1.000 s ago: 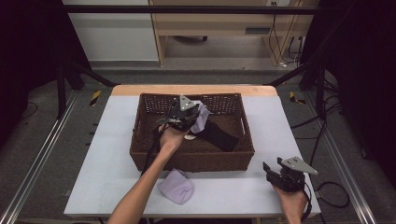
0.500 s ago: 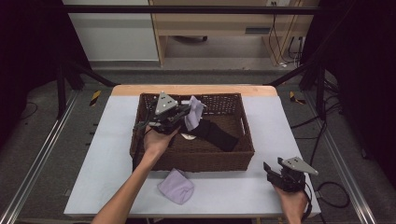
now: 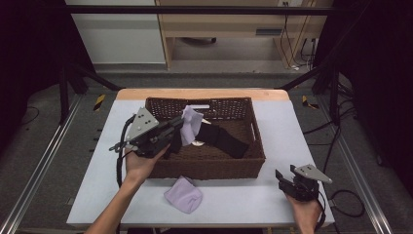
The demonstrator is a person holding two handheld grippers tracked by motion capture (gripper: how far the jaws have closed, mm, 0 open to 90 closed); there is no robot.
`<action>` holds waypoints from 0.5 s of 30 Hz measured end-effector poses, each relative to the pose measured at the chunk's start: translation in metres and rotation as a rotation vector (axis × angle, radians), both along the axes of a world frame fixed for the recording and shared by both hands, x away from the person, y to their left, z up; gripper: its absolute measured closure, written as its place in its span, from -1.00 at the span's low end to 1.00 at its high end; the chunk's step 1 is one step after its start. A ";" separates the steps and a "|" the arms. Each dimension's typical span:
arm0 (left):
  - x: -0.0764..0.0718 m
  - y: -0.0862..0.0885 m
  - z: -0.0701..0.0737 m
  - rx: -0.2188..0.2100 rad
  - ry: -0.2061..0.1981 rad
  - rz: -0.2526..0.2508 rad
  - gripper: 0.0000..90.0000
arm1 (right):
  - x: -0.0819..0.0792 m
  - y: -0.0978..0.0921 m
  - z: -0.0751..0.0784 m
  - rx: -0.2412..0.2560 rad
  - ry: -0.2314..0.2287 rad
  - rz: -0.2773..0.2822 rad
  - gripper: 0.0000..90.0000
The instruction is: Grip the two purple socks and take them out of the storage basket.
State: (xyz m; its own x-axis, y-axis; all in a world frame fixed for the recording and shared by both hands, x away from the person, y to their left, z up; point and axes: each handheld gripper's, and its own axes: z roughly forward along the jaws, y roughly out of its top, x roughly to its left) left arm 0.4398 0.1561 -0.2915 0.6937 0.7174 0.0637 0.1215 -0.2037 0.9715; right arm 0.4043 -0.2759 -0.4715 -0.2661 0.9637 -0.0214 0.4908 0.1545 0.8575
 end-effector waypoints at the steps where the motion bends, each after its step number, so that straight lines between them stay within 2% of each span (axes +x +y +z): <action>1: -0.004 0.003 0.001 -0.006 -0.002 -0.003 0.92 | 0.000 0.000 0.000 0.001 0.001 0.001 -0.10; 12: -0.040 0.023 0.004 -0.043 -0.027 -0.048 0.92 | -0.001 -0.001 -0.001 0.004 0.003 -0.006 -0.10; 15: -0.050 0.026 0.003 -0.039 -0.030 -0.064 0.92 | -0.001 -0.001 -0.001 0.003 0.002 -0.006 -0.10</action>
State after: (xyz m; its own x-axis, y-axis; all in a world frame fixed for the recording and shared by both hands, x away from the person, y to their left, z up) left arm 0.3898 0.1824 -0.2883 0.7363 0.6742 0.0578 0.0803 -0.1718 0.9819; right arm 0.4030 -0.2772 -0.4720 -0.2599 0.9655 -0.0175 0.4939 0.1485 0.8568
